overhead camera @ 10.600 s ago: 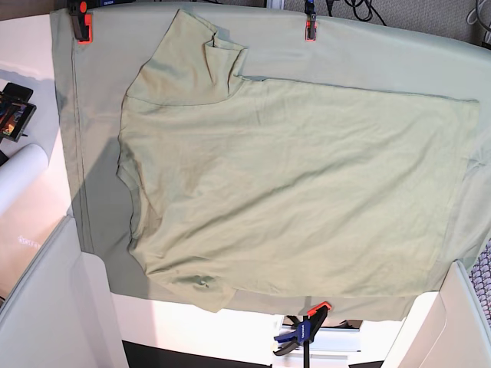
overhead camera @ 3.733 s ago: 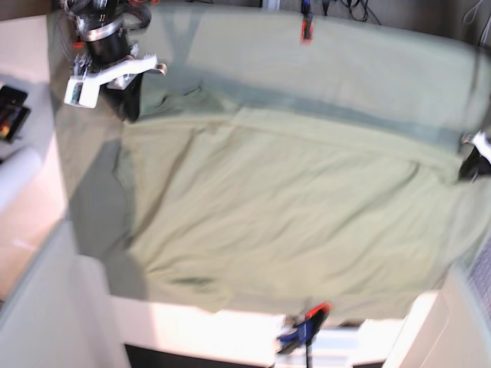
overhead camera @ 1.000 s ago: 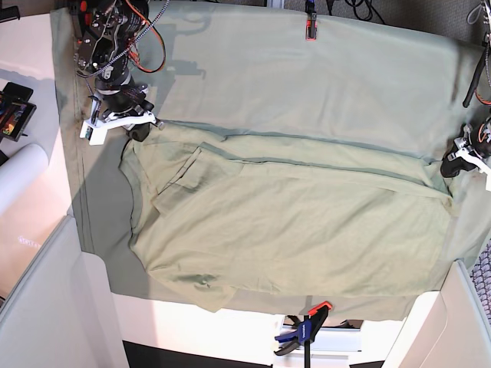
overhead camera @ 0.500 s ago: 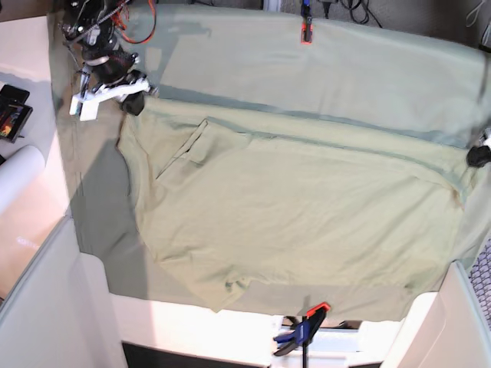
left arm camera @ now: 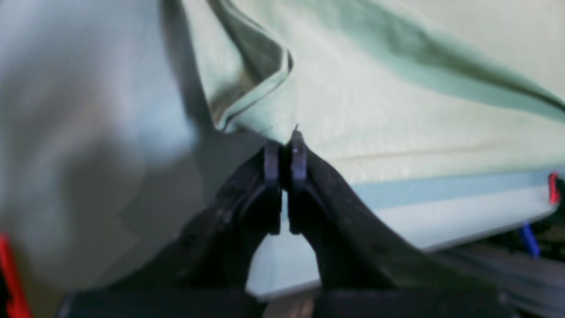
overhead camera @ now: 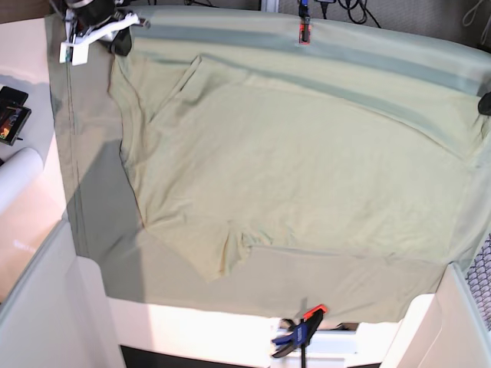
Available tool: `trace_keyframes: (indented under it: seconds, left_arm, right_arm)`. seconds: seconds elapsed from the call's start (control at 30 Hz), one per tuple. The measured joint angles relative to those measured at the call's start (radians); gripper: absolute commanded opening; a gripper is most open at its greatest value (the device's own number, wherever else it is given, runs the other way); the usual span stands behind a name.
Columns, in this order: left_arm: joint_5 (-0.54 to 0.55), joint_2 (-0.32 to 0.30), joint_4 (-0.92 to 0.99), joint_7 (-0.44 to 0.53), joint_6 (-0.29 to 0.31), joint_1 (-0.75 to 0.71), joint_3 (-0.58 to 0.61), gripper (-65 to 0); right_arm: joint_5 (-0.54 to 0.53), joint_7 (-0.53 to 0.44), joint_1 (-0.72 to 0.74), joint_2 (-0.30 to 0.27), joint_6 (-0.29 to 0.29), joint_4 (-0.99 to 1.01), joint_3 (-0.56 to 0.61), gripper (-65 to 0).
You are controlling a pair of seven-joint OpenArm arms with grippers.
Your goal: Fold the T-shirt properly
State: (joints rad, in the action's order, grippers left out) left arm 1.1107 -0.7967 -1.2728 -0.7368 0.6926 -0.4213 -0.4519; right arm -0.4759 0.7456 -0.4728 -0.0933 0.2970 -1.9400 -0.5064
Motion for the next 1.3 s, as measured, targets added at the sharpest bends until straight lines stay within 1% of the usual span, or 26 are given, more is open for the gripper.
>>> trace_keyframes:
  seconds: [0.1, 0.2, 0.37, 0.5, 0.53, 0.6, 0.63, 0.67, 0.7, 0.73, 0.77, 0.8, 0.93, 1.0, 1.07, 1.13, 1.17, 1.23, 1.3]
  left_arm:
    - [0.012, 0.000, -0.065, 0.005, 0.002, -0.079, -0.058, -65.0]
    - [0.025, -0.003, -0.111, 0.005, 0.004, -0.130, -0.074, -65.0]
    - [0.011, 0.030, -0.126, 0.004, 0.004, -0.135, -0.073, -65.0]
    - [-0.040, 0.064, -0.126, 0.010, 0.004, -0.141, -0.073, -65.0]
    - [-0.048, 0.071, -0.126, 0.011, 0.004, -0.143, -0.073, -65.0]
    - [-0.059, 0.082, -0.126, 0.012, 0.004, -0.146, -0.073, -65.0]
    - [-0.068, 0.085, -0.126, 0.018, 0.004, -0.146, -0.073, -65.0]
    - [-0.070, 0.086, -0.126, 0.027, 0.004, -0.146, -0.073, -60.8]
    - [-0.069, 0.085, -0.126, 0.037, 0.004, -0.146, -0.073, -56.3]
    - [-0.070, 0.084, -0.126, 0.045, 0.004, -0.146, -0.076, -52.6]
    - [-0.073, 0.085, -0.126, 0.061, 0.004, -0.146, -0.083, -50.3]
    - [-0.074, 0.085, -0.126, 0.079, 0.004, -0.145, -0.095, -49.3]
    - [-0.072, 0.082, -0.130, 0.097, 0.004, -0.143, -0.187, -48.7]
    - [-0.071, 0.076, -0.142, 0.103, 0.004, -0.143, -0.222, -45.7]
    - [-0.074, 0.067, -0.154, 0.127, 0.003, -0.143, -0.241, -39.7]
    - [-0.070, 0.054, -0.164, 0.140, 0.003, -0.143, -0.244, -34.0]
    - [-0.070, 0.051, -0.166, 0.140, 0.003, -0.143, -0.243, -32.8]
    - [-0.070, 0.052, -0.167, 0.135, 0.004, -0.143, -0.243, -32.8]
    - [-0.068, 0.055, -0.168, 0.135, 0.004, -0.144, -0.242, -32.8]
  right_arm:
    - [-0.006, -0.005, -0.025, -0.015, 0.002, -0.022, -0.010, -65.0]
    - [-0.006, -0.008, -0.046, -0.018, 0.002, -0.023, -0.025, -65.0]
    - [-0.002, 0.004, -0.055, -0.018, 0.002, -0.023, -0.033, -65.0]
    - [0.006, 0.011, -0.054, -0.017, 0.002, -0.023, -0.033, -65.0]
    - [0.009, 0.012, -0.054, -0.017, 0.002, -0.023, -0.033, -61.3]
    - [0.015, 0.016, -0.053, -0.017, 0.002, -0.023, -0.033, -46.8]
    - [0.021, 0.016, -0.053, -0.018, 0.001, -0.023, -0.034, -41.0]
    - [0.023, 0.016, -0.056, -0.018, 0.000, -0.023, -0.037, -37.1]
    - [0.024, 0.015, -0.060, -0.018, -0.002, -0.023, -0.037, -35.6]
    - [0.042, 0.015, -0.065, -0.018, -0.002, -0.023, -0.037, -35.5]
    - [0.064, 0.015, -0.068, -0.018, -0.002, -0.023, -0.037, -35.5]
    - [0.084, 0.015, -0.068, -0.018, -0.006, -0.022, -0.038, -35.5]
    - [0.079, 0.006, -0.066, -0.029, -0.010, -0.022, -0.069, -35.5]
    - [0.077, -0.007, -0.058, -0.055, -0.013, -0.021, -0.093, -35.5]
    - [0.081, -0.013, -0.030, -0.090, -0.023, -0.021, -0.116, -35.5]
    - [0.084, -0.020, 0.017, -0.137, -0.029, -0.020, -0.127, -35.5]
    - [0.079, -0.024, 0.040, -0.162, -0.028, -0.020, -0.127, -35.5]
    - [0.079, -0.027, 0.080, -0.201, -0.023, -0.016, -0.126, -35.5]
    - [0.075, -0.031, 0.105, -0.224, -0.022, 0.012, -0.126, -35.5]
